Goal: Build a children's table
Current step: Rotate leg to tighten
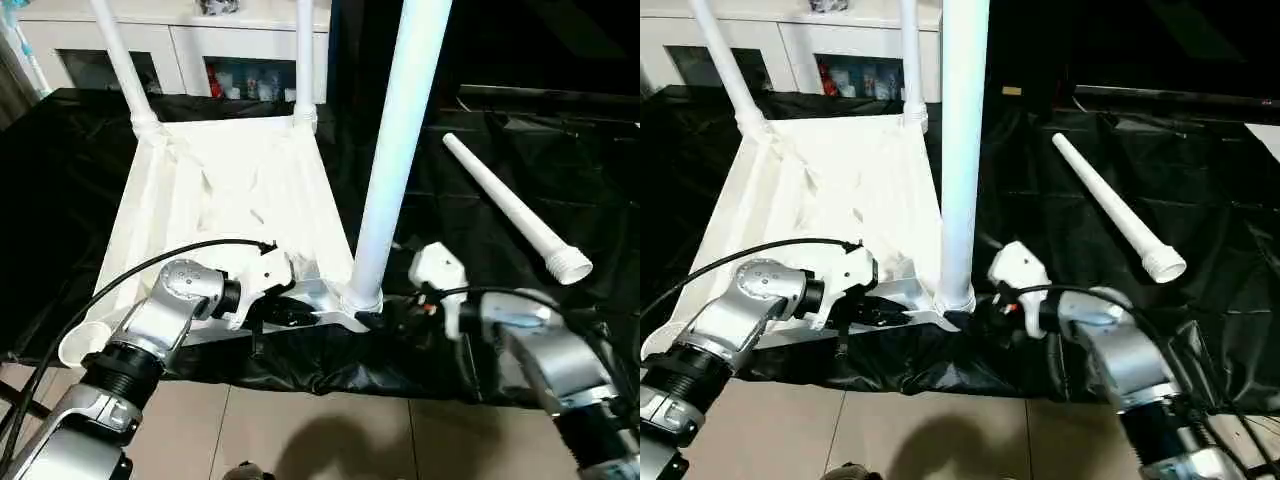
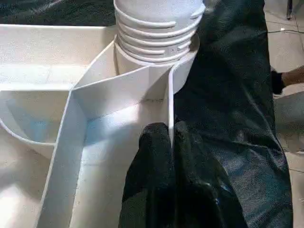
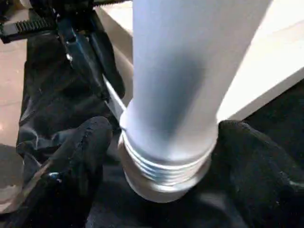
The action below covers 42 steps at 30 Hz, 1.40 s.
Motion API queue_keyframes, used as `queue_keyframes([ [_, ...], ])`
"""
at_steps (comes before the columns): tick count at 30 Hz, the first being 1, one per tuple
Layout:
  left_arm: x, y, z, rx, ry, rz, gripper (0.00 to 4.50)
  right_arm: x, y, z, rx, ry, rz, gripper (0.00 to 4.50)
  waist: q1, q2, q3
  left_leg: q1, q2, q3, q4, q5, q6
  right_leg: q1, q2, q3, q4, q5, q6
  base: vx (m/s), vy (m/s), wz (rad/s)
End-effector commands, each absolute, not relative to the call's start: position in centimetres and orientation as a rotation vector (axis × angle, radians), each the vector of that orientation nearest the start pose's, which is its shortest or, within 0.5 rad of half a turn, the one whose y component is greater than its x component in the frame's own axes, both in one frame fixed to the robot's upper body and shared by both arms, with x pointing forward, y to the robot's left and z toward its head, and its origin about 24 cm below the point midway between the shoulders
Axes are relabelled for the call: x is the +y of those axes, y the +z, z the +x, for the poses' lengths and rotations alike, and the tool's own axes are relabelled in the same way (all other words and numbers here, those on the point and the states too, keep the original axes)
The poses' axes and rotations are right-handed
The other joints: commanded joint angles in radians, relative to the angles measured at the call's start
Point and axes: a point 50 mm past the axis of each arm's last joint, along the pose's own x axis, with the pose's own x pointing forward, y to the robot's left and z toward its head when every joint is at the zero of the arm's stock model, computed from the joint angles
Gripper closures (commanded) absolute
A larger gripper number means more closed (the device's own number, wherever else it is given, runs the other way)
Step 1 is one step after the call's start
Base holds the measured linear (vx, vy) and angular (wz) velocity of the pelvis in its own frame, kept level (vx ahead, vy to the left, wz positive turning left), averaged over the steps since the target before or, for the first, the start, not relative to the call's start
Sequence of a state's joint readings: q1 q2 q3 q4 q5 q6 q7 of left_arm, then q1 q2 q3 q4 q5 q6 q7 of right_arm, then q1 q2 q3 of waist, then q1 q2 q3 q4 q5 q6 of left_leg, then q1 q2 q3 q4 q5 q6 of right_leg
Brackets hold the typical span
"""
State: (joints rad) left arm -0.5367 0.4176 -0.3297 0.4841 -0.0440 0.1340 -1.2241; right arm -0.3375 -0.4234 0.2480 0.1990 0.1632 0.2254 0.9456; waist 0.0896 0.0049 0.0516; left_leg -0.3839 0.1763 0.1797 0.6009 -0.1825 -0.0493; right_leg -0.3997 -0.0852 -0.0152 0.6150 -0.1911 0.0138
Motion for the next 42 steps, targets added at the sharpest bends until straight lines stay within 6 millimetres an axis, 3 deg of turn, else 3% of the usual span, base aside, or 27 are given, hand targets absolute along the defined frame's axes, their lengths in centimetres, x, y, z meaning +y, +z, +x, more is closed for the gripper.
queue_keyframes([
  [1, 12.8, 4.5, 29.6, 0.459, -1.445, 0.344, 4.50, -13.7, 5.9, 28.7, 0.284, 1.130, -0.275, 1.02, -0.004, -0.008, -0.067, 0.022, 0.044, -0.009, -0.073, -0.177, 0.041, 0.039, -0.047, 0.022, -0.061, -0.113, -0.248, 0.000, 0.000, 0.00],
  [2, 12.9, 4.5, 29.6, 0.459, -1.445, 0.343, 4.50, -13.6, 5.9, 28.8, 0.283, 1.133, -0.276, 1.02, -0.003, -0.005, -0.067, 0.022, 0.044, -0.010, -0.073, -0.175, 0.040, 0.039, -0.047, 0.022, -0.060, -0.107, -0.248, 0.000, 0.000, 0.00],
  [7, 12.9, 4.4, 29.5, 0.461, -1.453, 0.332, 4.50, -13.0, 5.9, 29.0, 0.278, 1.153, -0.270, 1.55, -0.004, -0.007, -0.068, 0.021, 0.043, -0.009, -0.072, -0.165, 0.046, 0.041, -0.047, 0.022, -0.058, -0.081, -0.253, 0.000, 0.000, 0.00],
  [14, 13.0, 4.3, 29.4, 0.472, -1.458, 0.322, 4.50, -12.7, 5.5, 28.8, 0.293, 1.178, -0.272, 1.74, -0.006, -0.006, -0.066, 0.022, 0.044, -0.009, -0.075, -0.189, 0.035, 0.040, -0.047, 0.022, -0.062, -0.120, -0.247, 0.000, 0.000, 0.00],
  [18, 12.7, 4.3, 29.7, 0.468, -1.416, 0.321, 4.50, -12.7, 5.3, 29.0, 0.279, 1.123, -0.241, 1.76, -0.007, -0.006, -0.067, 0.021, 0.043, -0.009, -0.075, -0.188, 0.035, 0.040, -0.047, 0.023, -0.061, -0.113, -0.248, 0.000, 0.000, 0.00],
  [21, 12.0, 4.1, 31.0, 0.463, -1.284, 0.361, 4.50, -12.9, 4.8, 29.9, 0.272, 0.977, -0.223, 1.76, -0.011, -0.006, -0.062, 0.023, 0.042, -0.007, -0.077, -0.217, 0.022, 0.034, -0.046, 0.023, -0.069, -0.164, -0.242, 0.000, 0.000, 0.00],
  [23, 10.9, 4.1, 31.9, 0.446, -1.200, 0.354, 4.50, -13.0, 4.2, 30.6, 0.284, 0.841, -0.188, 1.77, -0.010, -0.011, -0.060, 0.024, 0.041, -0.012, -0.082, -0.265, -0.004, 0.034, -0.051, 0.024, -0.080, -0.287, -0.206, 0.000, 0.000, 0.00],
  [24, 10.9, 4.1, 31.9, 0.446, -1.200, 0.354, 4.50, -13.0, 4.2, 30.6, 0.284, 0.841, -0.188, 1.77, -0.012, -0.009, -0.060, 0.023, 0.040, -0.011, -0.082, -0.268, -0.007, 0.033, -0.050, 0.024, -0.081, -0.298, -0.199, 0.000, 0.000, 0.00],
  [25, 9.1, 4.2, 32.6, 0.427, -1.150, 0.337, 4.50, -12.7, 3.7, 31.2, 0.295, 0.717, -0.137, 1.77, -0.012, -0.004, -0.060, 0.027, 0.040, -0.012, -0.083, -0.271, -0.016, 0.028, -0.049, 0.025, -0.083, -0.304, -0.191, 0.000, 0.000, 0.00],
  [26, 8.4, 4.2, 32.8, 0.426, -1.134, 0.332, 4.50, -12.5, 3.5, 31.4, 0.298, 0.681, -0.124, 1.77, -0.015, -0.006, -0.060, 0.027, 0.038, -0.012, -0.083, -0.287, -0.026, 0.026, -0.049, 0.024, -0.085, -0.322, -0.190, 0.000, 0.000, 0.00],
  [27, 8.4, 4.2, 32.8, 0.426, -1.134, 0.332, 4.50, -12.5, 3.5, 31.4, 0.298, 0.681, -0.124, 1.77, -0.013, -0.010, -0.062, 0.028, 0.037, -0.014, -0.083, -0.285, -0.028, 0.030, -0.049, 0.023, -0.087, -0.326, -0.184, 0.000, 0.000, 0.00],
  [29, 6.7, 4.0, 33.5, 0.425, -1.059, 0.327, 4.50, -11.3, 3.3, 31.7, 0.293, 0.615, -0.106, 1.77, -0.013, -0.002, -0.061, 0.026, 0.036, -0.014, -0.083, -0.277, -0.024, 0.028, -0.048, 0.023, -0.088, -0.306, -0.176, 0.000, 0.000, 0.00],
  [33, 5.4, 3.7, 33.4, 0.419, -1.072, 0.331, 4.50, -9.7, 4.0, 32.0, 0.241, 0.636, -0.044, 1.77, -0.012, -0.004, -0.065, 0.020, 0.035, -0.014, -0.083, -0.256, -0.003, 0.035, -0.049, 0.022, -0.086, -0.255, -0.180, 0.000, 0.000, 0.00],
  [35, 5.1, 3.7, 33.3, 0.417, -1.089, 0.327, 4.50, -9.3, 4.3, 32.1, 0.225, 0.651, -0.015, 1.08, -0.011, -0.003, -0.067, 0.017, 0.035, -0.013, -0.081, -0.236, 0.016, 0.036, -0.049, 0.021, -0.083, -0.225, -0.187, 0.000, 0.000, 0.00],
  [39, 5.1, 3.9, 32.8, 0.387, -1.169, 0.326, 4.50, -9.6, 4.9, 32.0, 0.205, 0.706, -0.016, 0.87, -0.011, -0.001, -0.068, 0.017, 0.037, -0.013, -0.081, -0.241, 0.029, 0.036, -0.051, 0.021, -0.086, -0.244, -0.187, 0.000, 0.000, 0.00],
  [40, 5.4, 4.0, 32.4, 0.363, -1.234, 0.324, 4.50, -10.3, 5.0, 31.8, 0.197, 0.754, -0.055, 0.63, -0.010, -0.001, -0.068, 0.016, 0.037, -0.014, -0.081, -0.238, 0.032, 0.036, -0.050, 0.021, -0.085, -0.240, -0.188, 0.000, 0.000, 0.00],
  [42, 5.7, 4.1, 32.1, 0.345, -1.286, 0.327, 4.50, -11.0, 5.1, 31.5, 0.198, 0.797, -0.090, 0.63, -0.009, -0.005, -0.069, 0.015, 0.039, -0.013, -0.080, -0.226, 0.043, 0.039, -0.050, 0.020, -0.083, -0.210, -0.192, 0.000, 0.000, 0.00],
])
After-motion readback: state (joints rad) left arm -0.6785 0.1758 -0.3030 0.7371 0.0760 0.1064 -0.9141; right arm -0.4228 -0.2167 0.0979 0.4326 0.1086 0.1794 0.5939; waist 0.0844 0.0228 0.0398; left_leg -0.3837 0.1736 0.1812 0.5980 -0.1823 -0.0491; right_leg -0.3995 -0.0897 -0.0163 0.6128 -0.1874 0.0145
